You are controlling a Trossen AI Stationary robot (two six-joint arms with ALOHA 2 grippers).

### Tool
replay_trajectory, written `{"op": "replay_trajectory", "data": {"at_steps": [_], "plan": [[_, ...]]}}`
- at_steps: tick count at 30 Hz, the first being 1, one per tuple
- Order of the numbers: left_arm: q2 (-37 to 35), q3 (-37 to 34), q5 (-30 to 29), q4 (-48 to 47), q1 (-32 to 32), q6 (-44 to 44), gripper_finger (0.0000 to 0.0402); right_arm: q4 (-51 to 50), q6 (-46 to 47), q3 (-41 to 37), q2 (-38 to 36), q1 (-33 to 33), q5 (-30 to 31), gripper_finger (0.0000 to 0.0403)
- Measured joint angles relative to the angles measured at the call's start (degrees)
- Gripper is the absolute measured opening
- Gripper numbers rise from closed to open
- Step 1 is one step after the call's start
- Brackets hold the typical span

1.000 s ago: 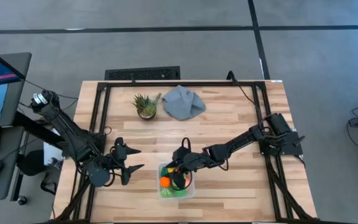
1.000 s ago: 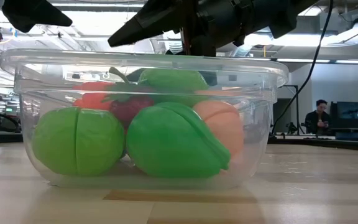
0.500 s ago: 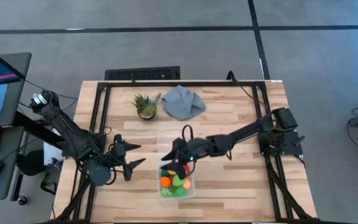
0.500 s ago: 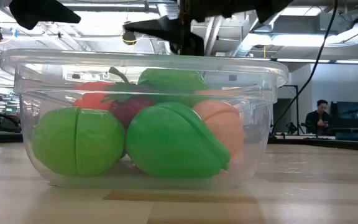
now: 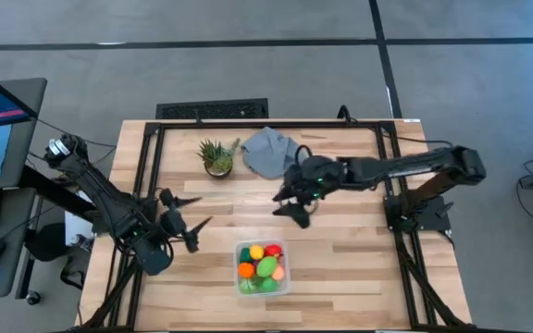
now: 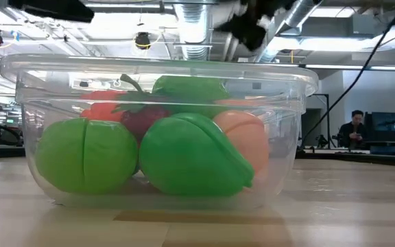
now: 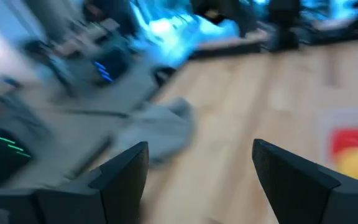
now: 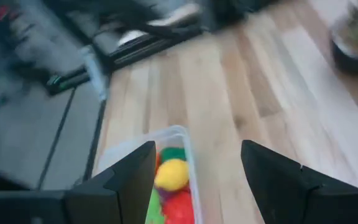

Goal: Pick and placing Produce into tupperware
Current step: Return to Home Position

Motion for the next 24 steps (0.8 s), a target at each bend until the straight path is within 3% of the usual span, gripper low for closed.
{"op": "replay_trajectory", "data": {"at_steps": [3,7,10,15,19,22,24], "plan": [[0.0,0.0,-9.4,-1.9,-0.1,-0.1,0.0279,4.7,-8.9,-3.1,-5.1,0.6,-3.7,0.026],[-0.1,0.0,-17.2,-12.2,-0.1,-13.9,0.0279,10.4,-15.2,-8.9,-12.3,0.8,-4.5,0.026],[-0.1,0.0,-18.5,-18.6,-0.9,-23.6,0.0279,11.6,-17.3,-13.0,-17.3,0.3,-3.8,0.026],[0.0,0.0,-18.5,-24.2,-2.1,-30.2,0.0279,13.9,-19.4,-18.5,-24.6,0.1,-4.3,0.026],[-0.4,0.0,-18.5,-28.0,-1.8,-40.9,0.0279,17.6,-21.6,-22.5,-29.5,-0.2,-4.1,0.026],[-0.3,0.2,-18.7,-25.8,-1.6,-45.1,0.0279,18.3,-21.5,-24.5,-32.4,-1.2,-4.3,0.026],[0.2,1.1,-18.9,-19.3,-2.1,-40.6,0.0279,18.3,-21.3,-25.2,-33.7,-2.0,-4.2,0.026]]}}
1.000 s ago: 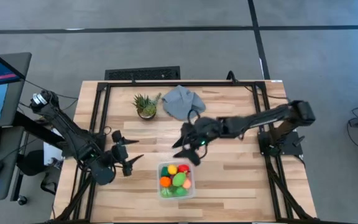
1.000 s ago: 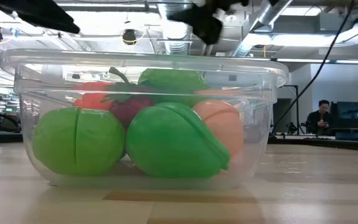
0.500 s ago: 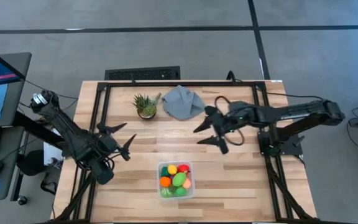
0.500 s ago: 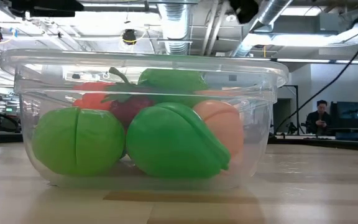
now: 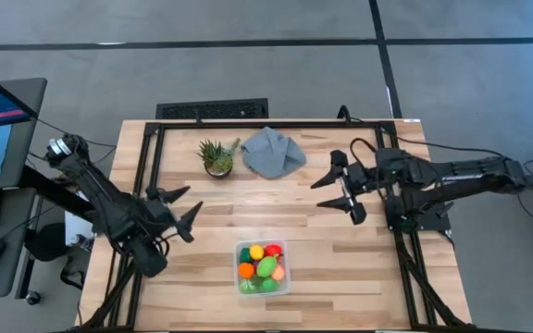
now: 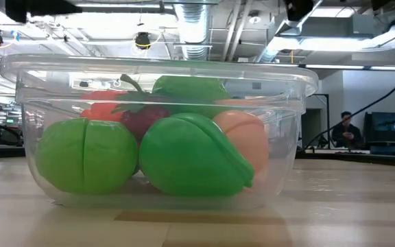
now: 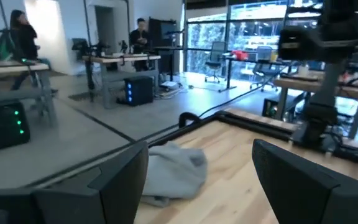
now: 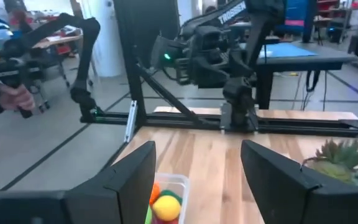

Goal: Pick and placing Produce into tupperware
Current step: Return to Home Position

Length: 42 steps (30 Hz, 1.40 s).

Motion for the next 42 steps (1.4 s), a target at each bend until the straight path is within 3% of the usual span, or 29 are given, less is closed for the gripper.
{"op": "replay_trajectory", "data": {"at_steps": [7,12,15,18,20,24,28,33,38,42], "plan": [[1.4,4.0,0.2,22.0,-2.6,33.2,0.0279,-0.6,0.0,-0.2,-1.6,-2.0,-2.3,0.026],[1.4,8.2,7.2,32.0,-2.9,50.6,0.0279,-0.6,0.0,-0.2,-1.5,-3.0,-3.1,0.026],[1.4,9.9,18.2,46.4,-1.4,68.5,0.0279,0.2,0.0,-0.2,-1.5,-3.0,-3.8,0.026],[1.4,10.1,37.9,64.0,1.9,89.7,0.0279,0.8,0.0,-0.2,-1.5,-3.0,-4.3,0.026],[1.3,10.2,47.9,69.8,4.5,97.3,0.0279,2.0,0.0,-0.2,-1.5,-3.0,-4.3,0.026],[0.0,10.2,53.7,65.4,10.4,97.5,0.0279,5.9,-0.5,-0.2,-1.5,-3.1,-9.0,0.026],[-1.5,10.1,66.2,61.5,17.9,96.7,0.0279,7.9,-0.5,-0.1,-3.1,-3.2,-18.2,0.026],[-5.5,7.4,79.5,62.8,29.2,97.7,0.0279,6.6,-0.5,-0.1,-6.2,-3.4,-19.4,0.026],[-13.6,-2.9,84.5,69.5,39.0,92.4,0.0279,2.7,0.7,-0.7,-9.8,-6.4,-19.0,0.026],[-20.6,-13.7,81.7,79.5,41.3,90.3,0.0279,8.4,3.0,-6.0,-13.2,-9.1,-16.8,0.026]]}}
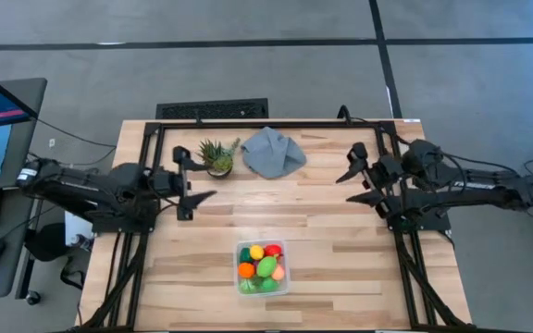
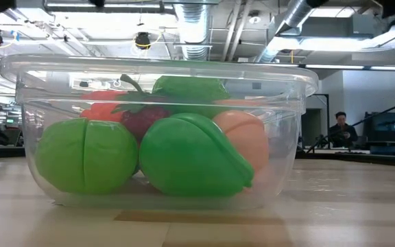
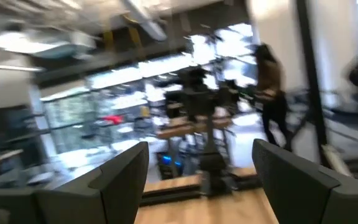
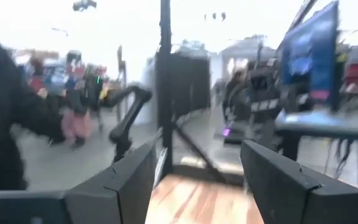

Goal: Pick and placing Produce into tupperware
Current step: Return to Home Position

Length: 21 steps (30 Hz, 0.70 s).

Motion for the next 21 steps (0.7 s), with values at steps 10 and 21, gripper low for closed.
{"op": "replay_trajectory", "data": {"at_steps": [10,21], "plan": [[-10.6,-13.2,-8.9,5.0,0.0,-3.6,0.0279,14.4,6.5,-15.7,-9.6,-3.6,2.1,0.026],[-21.0,-22.9,-9.8,11.7,0.0,-5.2,0.0279,24.6,10.9,-29.8,-19.6,-2.5,3.2,0.026]]}}
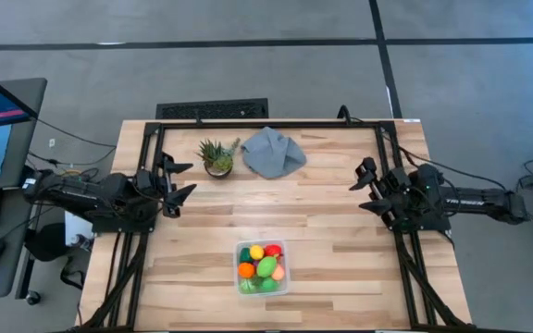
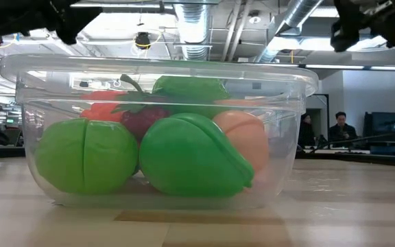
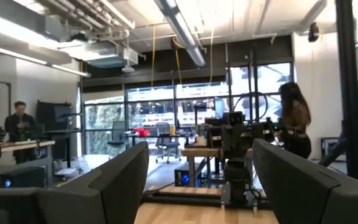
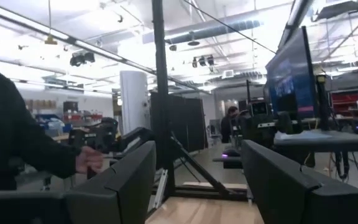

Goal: Pick and placing Produce into tupperware
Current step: Return to Home Position

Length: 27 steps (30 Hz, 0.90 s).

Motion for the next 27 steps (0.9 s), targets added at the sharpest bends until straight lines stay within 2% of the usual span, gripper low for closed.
{"op": "replay_trajectory", "data": {"at_steps": [7,16,27], "plan": [[-4.8,-4.8,-2.2,-0.6,0.0,-2.1,0.0279,-2.4,4.0,-3.2,-4.2,0.0,2.2,0.026],[-10.2,-4.9,-5.0,-6.1,-0.1,-2.6,0.0279,-9.6,4.4,-3.2,-6.8,0.2,6.9,0.026],[-17.5,-4.9,-6.5,-23.0,-0.1,-4.0,0.0279,-19.7,4.2,-3.2,-7.7,5.9,7.7,0.026]]}}
